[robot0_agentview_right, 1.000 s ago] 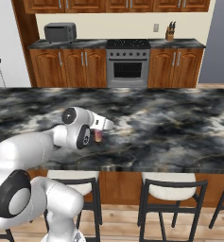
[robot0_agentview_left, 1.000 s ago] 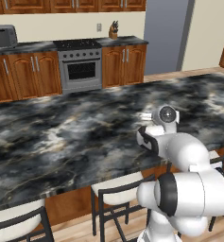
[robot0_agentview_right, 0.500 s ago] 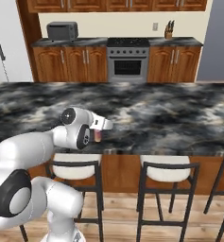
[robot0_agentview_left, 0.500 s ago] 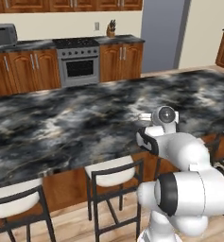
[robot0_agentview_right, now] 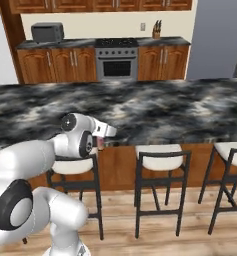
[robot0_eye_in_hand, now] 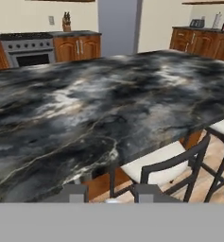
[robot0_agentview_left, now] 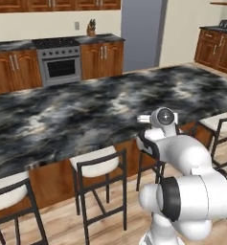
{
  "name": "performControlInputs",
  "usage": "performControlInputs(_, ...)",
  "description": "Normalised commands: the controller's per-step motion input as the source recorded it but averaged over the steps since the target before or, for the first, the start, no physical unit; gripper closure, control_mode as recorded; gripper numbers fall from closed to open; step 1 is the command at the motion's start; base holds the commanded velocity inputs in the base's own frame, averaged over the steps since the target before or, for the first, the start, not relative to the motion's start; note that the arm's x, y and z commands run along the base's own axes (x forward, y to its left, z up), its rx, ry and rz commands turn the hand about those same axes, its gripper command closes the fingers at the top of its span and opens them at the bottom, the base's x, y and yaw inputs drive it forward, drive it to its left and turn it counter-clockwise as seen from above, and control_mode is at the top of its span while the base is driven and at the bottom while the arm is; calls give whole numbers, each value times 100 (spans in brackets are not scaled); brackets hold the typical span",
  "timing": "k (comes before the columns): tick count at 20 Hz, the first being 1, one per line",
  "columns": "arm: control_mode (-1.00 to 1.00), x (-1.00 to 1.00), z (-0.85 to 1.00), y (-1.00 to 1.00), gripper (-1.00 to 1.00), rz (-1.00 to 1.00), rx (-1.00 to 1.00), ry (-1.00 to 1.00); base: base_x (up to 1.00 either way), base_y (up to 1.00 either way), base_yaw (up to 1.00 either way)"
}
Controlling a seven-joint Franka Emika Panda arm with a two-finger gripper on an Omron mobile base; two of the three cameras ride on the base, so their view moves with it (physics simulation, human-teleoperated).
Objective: Place the large bottle from the dining counter next to the other large bottle outside the sink, and place the small bottle from the dining counter next to the other small bottle inside the sink.
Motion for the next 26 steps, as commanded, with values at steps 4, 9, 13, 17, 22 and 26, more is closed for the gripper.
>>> performControlInputs(4, 100, 0, 0, 0, 100, 0, 0, 0, -3, 0, -48)
performControlInputs(9, 100, 0, 0, 0, 100, 0, 0, 0, -1, -2, -49)
performControlInputs(13, 100, 0, 0, 0, 100, 0, 0, 0, 0, -13, -43)
performControlInputs(17, 100, 0, 0, 0, 100, 0, 0, 0, 0, -15, -42)
performControlInputs(22, 100, 0, 0, 0, 100, 0, 0, 0, 10, -32, -37)
performControlInputs(26, 100, 0, 0, 0, 100, 0, 0, 0, 45, -56, -33)
